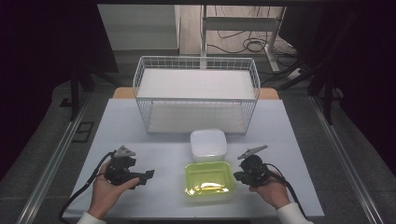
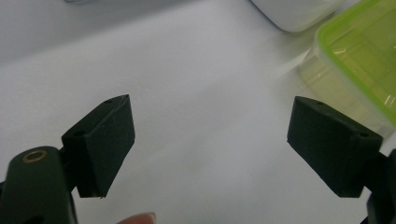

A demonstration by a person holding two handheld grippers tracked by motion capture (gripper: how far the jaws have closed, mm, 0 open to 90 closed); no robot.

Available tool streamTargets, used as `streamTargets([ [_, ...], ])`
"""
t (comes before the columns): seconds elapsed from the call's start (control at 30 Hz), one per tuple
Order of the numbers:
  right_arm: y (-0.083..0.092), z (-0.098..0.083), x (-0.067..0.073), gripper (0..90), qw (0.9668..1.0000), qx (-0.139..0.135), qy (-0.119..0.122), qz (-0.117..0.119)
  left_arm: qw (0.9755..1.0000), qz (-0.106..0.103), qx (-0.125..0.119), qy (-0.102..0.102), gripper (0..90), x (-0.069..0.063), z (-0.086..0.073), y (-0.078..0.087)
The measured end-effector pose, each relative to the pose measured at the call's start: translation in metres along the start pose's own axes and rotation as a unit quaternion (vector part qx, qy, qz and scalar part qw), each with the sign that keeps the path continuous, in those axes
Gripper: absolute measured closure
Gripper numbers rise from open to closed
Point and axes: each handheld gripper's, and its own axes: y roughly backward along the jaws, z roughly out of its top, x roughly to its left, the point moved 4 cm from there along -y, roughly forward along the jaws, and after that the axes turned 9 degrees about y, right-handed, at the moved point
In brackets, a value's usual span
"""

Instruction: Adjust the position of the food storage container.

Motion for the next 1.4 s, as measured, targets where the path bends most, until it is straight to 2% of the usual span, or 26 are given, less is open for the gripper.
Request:
streamTargets([
  [0.27,-0.013,0.013,0.022,88.9,0.9995,-0.001,0.015,0.028,1.0000,0.000,-0.002,0.001,14.4,0.000,0.000,0.001],
  [0.5,-0.020,0.020,0.034,88.9,0.9987,0.001,0.026,0.044,1.0000,-0.004,0.001,0.005,14.3,-0.001,0.000,0.001],
  [0.77,-0.017,0.018,0.031,88.8,0.9990,-0.003,0.022,0.038,0.9999,-0.011,-0.003,0.013,14.1,-0.001,0.001,0.003],
  [0.87,-0.011,0.014,0.025,88.8,0.9994,-0.017,0.008,0.029,0.9998,-0.012,-0.004,0.017,15.5,-0.001,0.001,0.004],
  [0.97,0.001,0.007,0.014,86.0,0.9985,-0.049,-0.021,0.012,0.9998,-0.013,-0.002,0.017,16.1,-0.001,0.001,0.003],
  [1.0,0.001,0.007,0.014,86.0,0.9985,-0.049,-0.021,0.012,0.9998,-0.013,-0.002,0.017,16.1,-0.001,0.001,0.003],
  [1.03,0.005,0.003,0.008,76.5,0.9970,-0.066,-0.039,0.006,0.9998,-0.014,-0.001,0.017,16.1,-0.002,0.001,0.002],
  [1.07,0.005,0.003,0.008,76.5,0.9970,-0.066,-0.039,0.006,0.9998,-0.014,-0.001,0.017,16.1,-0.002,0.001,0.002],
  [1.1,0.007,0.002,0.005,70.8,0.9961,-0.075,-0.047,0.003,0.9997,-0.017,0.000,0.017,16.1,-0.002,0.001,0.002],
  [1.13,0.010,0.000,0.002,57.3,0.9936,-0.096,-0.059,0.004,0.9996,-0.021,0.000,0.019,16.1,-0.003,0.001,0.002],
  [1.2,0.011,0.000,0.001,54.3,0.9927,-0.102,-0.065,0.007,0.9996,-0.022,0.000,0.020,16.1,-0.003,0.001,0.002],
  [1.23,0.013,0.001,-0.001,46.9,0.9904,-0.116,-0.075,0.012,0.9996,-0.021,0.001,0.021,16.9,-0.003,0.001,0.002],
  [1.3,0.015,0.001,-0.001,41.3,0.9879,-0.130,-0.082,0.023,0.9994,-0.019,-0.004,0.028,17.9,-0.003,0.001,0.003],
  [1.4,0.016,0.002,-0.001,36.4,0.9862,-0.139,-0.085,0.026,0.9992,-0.024,-0.004,0.032,18.3,-0.004,0.001,0.003],
])
